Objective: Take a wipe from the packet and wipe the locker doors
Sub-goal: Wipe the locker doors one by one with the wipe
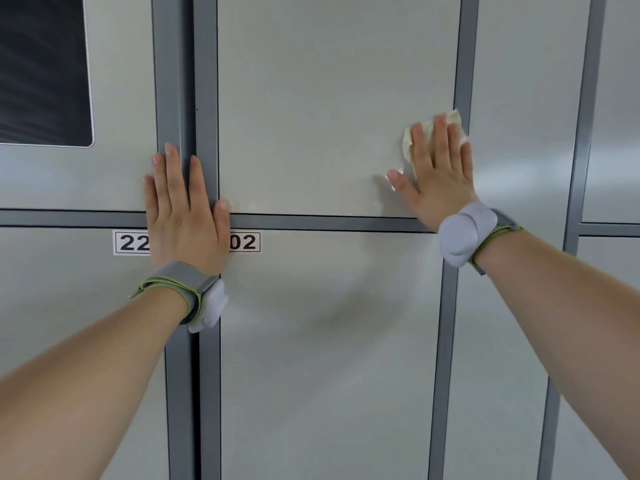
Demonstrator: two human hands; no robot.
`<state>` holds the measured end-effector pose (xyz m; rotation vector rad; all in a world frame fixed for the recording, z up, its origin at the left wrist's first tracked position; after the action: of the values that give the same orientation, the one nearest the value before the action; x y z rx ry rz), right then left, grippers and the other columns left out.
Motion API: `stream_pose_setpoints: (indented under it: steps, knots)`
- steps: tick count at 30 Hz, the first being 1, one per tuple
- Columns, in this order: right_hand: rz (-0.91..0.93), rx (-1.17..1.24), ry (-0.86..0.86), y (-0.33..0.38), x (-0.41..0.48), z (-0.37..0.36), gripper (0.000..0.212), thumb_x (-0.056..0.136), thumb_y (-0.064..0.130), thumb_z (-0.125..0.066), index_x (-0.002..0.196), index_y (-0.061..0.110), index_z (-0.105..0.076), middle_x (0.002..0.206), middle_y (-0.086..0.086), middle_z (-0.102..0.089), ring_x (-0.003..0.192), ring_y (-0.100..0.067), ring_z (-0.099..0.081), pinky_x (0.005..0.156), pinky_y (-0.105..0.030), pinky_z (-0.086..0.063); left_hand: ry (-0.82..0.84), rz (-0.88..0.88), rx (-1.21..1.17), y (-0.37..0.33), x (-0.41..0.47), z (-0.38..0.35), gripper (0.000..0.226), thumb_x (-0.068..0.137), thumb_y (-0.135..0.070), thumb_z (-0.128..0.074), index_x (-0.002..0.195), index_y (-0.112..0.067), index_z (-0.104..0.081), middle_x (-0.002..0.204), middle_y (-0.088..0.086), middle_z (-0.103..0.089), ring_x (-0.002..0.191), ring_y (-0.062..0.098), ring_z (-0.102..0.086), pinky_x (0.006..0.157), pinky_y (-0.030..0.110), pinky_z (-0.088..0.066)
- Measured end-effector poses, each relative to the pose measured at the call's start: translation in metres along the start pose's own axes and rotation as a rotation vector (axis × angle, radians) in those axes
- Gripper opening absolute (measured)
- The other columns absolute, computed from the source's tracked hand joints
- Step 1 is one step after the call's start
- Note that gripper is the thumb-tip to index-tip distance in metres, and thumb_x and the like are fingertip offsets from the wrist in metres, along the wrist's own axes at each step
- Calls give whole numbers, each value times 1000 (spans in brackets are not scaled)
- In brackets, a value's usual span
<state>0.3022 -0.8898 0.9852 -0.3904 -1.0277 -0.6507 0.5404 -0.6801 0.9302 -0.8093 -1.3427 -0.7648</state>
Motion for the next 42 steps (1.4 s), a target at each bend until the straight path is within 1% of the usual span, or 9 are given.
stream_pose_setpoints:
  steps: [5, 8, 13, 19, 25, 29, 34, 39, 42]
  knots:
    - [41, -17, -14, 6, -48, -30, 94, 80, 77, 1, 150, 14, 0, 157, -18, 6, 145, -32, 10, 113, -37, 17, 6, 7, -2, 1, 0, 0, 62, 96, -34, -24, 146, 4, -23, 154, 25, -10, 143, 40, -8, 116, 40, 4]
    - [68, -20, 40, 6, -74, -41, 93, 78, 79, 8, 147, 17, 9, 157, -15, 11, 144, -29, 15, 113, -36, 19, 18, 5, -12, 0, 1, 0, 62, 96, -33, -24, 146, 3, -22, 155, 25, -9, 143, 40, -7, 117, 43, 2]
    - [112, -117, 35, -6, -77, -38, 86, 82, 77, 2, 147, 20, 7, 157, -15, 8, 145, -29, 11, 113, -34, 17, 22, 12, -20, 1, -1, 0, 62, 96, -33, -23, 146, 3, -22, 155, 25, -9, 143, 40, -6, 116, 44, 2]
    - [-78, -32, 28, -7, -51, -26, 95, 73, 72, -1, 150, 17, 6, 157, -14, 14, 144, -29, 17, 114, -38, 16, 22, 11, -48, 0, -1, 1, 62, 96, -32, -24, 146, 4, -22, 155, 25, -9, 143, 40, -6, 117, 43, 2]
    - [-36, -17, 68, 7, -95, -49, 95, 71, 82, 14, 143, 21, 16, 156, -12, 17, 140, -20, 24, 110, -33, 24, 24, 3, -62, 0, 0, 2, 62, 96, -33, -24, 146, 3, -22, 155, 24, -8, 143, 40, -6, 116, 41, 4]
    - [-41, -18, 58, 3, -98, -46, 90, 73, 81, 10, 144, 25, 15, 156, -6, 18, 143, -22, 19, 113, -33, 18, 24, -8, -72, 2, -1, 2, 62, 96, -34, -22, 146, 3, -23, 155, 24, -8, 144, 40, -6, 116, 38, 7]
    - [-265, 94, -4, 8, -91, -46, 89, 76, 70, -2, 149, 21, 9, 157, -9, 15, 144, -23, 18, 112, -34, 19, 18, -17, -86, 1, 0, 3, 62, 97, -35, -22, 146, 3, -23, 154, 26, -9, 143, 41, -6, 116, 42, 4]
    - [-200, 128, -4, 51, -96, -61, 86, 81, 69, -8, 150, 20, 7, 156, -13, 17, 143, -26, 20, 110, -36, 23, 22, -15, -94, 2, -1, 2, 61, 97, -32, -25, 146, 3, -23, 154, 25, -9, 143, 41, -6, 116, 43, 3]
    - [-58, 129, 15, 70, -97, -63, 83, 84, 72, -8, 148, 22, 9, 155, -8, 19, 143, -26, 21, 112, -37, 22, 19, -21, -96, 2, -1, 3, 60, 97, -32, -25, 146, 3, -24, 154, 26, -10, 143, 41, -7, 116, 44, 2]
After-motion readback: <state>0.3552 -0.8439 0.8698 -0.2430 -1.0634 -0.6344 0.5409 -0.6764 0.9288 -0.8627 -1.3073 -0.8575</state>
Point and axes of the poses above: each hand's wrist, its own x-axis towards the middle knuckle, its own z-axis out of the back of the hand, y = z × x, the point moved 7 cm from there along x, towards the middle knuckle
